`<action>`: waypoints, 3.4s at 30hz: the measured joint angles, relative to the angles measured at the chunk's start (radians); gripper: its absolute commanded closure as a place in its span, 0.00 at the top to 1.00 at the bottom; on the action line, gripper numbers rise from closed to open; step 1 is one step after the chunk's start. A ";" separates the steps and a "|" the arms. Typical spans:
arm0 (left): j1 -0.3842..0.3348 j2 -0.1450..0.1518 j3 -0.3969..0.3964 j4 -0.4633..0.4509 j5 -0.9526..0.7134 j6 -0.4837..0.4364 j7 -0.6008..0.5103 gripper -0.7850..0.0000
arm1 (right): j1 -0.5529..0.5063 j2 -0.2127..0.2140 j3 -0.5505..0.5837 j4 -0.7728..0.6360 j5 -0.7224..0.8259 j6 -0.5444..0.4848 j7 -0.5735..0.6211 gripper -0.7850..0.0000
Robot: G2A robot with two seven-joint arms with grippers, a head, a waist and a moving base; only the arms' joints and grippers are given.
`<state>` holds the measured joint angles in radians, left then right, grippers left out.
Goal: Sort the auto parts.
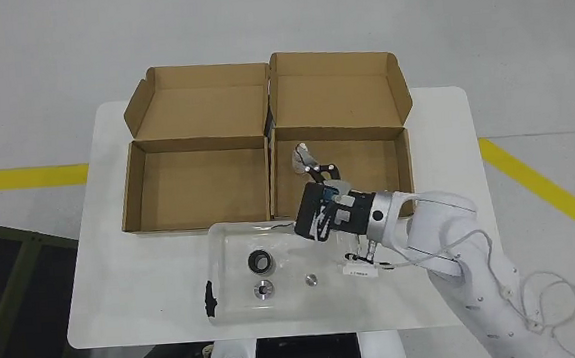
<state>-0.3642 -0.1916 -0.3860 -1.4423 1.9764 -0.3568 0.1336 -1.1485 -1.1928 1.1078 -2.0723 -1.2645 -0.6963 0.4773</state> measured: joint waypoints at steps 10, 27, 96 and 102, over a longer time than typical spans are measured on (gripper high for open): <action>0.000 0.000 0.000 0.000 0.000 0.000 0.000 1.00 | -0.095 0.017 -0.007 -0.076 0.032 -0.058 0.046 1.00; 0.000 0.000 0.000 0.000 0.000 0.000 0.000 1.00 | -0.204 0.047 -0.031 -0.066 -0.103 -0.132 0.103 1.00; 0.000 0.000 0.000 0.000 0.000 0.000 0.000 1.00 | -0.150 0.077 -0.204 0.115 -0.200 -0.168 0.313 0.00; 0.000 0.000 0.000 0.000 0.000 0.000 0.000 1.00 | -0.140 0.077 -0.216 0.107 -0.183 -0.166 0.319 0.00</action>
<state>-0.3642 -0.1916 -0.3860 -1.4423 1.9764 -0.3568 0.1336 -1.2888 -1.1156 0.8922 -1.9651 -1.4477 -0.8618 0.7960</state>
